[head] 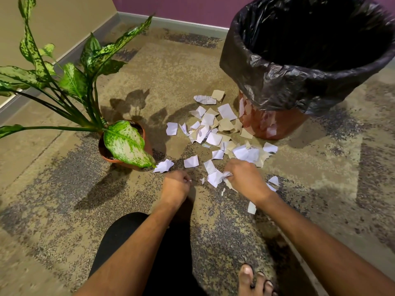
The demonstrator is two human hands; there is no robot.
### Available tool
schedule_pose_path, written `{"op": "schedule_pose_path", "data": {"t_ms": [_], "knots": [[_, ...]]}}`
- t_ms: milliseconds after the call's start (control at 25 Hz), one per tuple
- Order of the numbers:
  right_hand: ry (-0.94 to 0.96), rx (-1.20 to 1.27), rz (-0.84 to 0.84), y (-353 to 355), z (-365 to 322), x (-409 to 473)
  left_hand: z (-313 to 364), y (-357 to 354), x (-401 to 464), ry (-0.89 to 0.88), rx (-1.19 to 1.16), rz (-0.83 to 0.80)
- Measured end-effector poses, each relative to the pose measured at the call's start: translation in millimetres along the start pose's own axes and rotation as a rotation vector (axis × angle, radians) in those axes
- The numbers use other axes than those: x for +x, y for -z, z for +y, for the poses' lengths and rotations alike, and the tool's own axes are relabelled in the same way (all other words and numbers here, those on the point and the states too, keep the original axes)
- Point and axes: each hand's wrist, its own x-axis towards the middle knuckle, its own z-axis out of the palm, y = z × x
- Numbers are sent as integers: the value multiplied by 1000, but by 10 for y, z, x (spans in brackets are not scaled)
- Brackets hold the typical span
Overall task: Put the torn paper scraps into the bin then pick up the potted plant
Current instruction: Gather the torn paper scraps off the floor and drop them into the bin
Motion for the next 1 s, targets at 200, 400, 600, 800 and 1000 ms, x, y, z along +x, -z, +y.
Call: {"op": "schedule_pose_path", "data": {"t_ms": [200, 400, 600, 800, 1000], "knots": [[73, 120, 253, 772, -65, 2, 183, 31, -62, -57, 26, 46], [301, 147, 720, 1931, -361, -59, 590, 258, -307, -265, -135, 186], [181, 27, 802, 2619, -149, 299, 1205, 743, -288, -487, -211, 458], [-59, -139, 595, 2651, 274, 510, 1845, 1194, -208, -688, -282, 651], [-49, -91, 611, 2517, 375, 358, 2416, 1376, -108, -794, -292, 712]]}}
